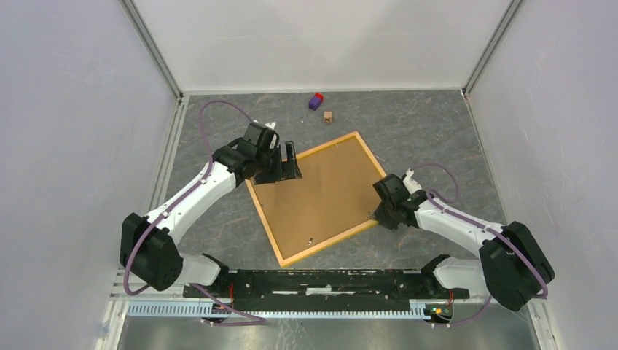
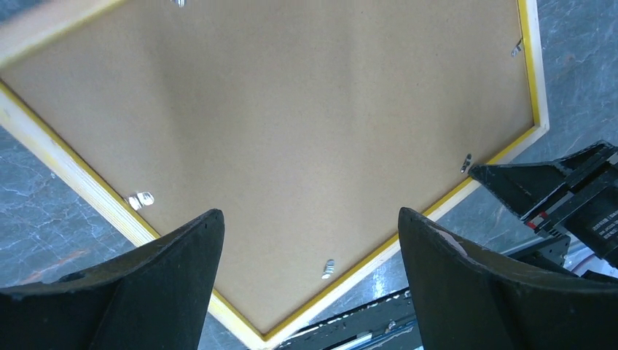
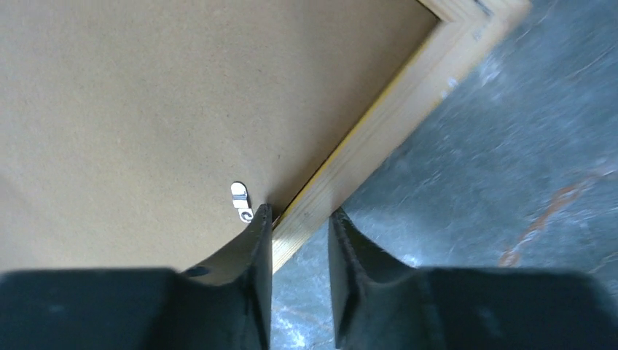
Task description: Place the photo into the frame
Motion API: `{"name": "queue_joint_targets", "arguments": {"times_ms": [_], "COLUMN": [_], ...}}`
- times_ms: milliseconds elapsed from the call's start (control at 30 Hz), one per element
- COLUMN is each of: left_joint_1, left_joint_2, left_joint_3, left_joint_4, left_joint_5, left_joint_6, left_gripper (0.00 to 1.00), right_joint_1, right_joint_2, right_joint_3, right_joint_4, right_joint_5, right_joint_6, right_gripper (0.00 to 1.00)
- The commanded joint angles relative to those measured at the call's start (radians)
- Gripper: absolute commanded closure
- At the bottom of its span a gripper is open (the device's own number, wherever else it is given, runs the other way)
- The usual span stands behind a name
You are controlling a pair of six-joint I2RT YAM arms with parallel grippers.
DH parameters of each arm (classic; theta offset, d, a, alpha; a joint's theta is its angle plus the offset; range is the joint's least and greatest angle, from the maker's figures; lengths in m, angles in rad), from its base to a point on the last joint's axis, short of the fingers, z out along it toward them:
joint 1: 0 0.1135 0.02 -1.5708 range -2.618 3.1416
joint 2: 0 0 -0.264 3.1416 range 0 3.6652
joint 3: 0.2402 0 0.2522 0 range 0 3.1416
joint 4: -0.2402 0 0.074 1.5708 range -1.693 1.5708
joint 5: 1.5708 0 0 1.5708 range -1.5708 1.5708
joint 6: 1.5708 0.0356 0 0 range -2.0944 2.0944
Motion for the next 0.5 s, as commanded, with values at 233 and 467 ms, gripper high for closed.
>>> {"name": "queue_joint_targets", "arguments": {"times_ms": [233,467], "left_joint_1": [0.0,0.005], "left_joint_2": [0.042,0.066], "left_joint_3": [0.14,0.113], "left_joint_4": [-0.053,-0.085], "left_joint_5": [-0.034,-0.125], "left_joint_6": [0.123,0.13], "left_gripper": [0.05,0.04], "right_joint_1": [-0.046,-0.077], "right_joint_2": [0.097,0.148], "right_joint_3": [0.083,0.121], "right_joint_4": [-0.007,0.139], "right_joint_5": [0.2,0.183], "right_joint_6": [-0.559,-0.842], "right_gripper": [1.0,1.0]}}
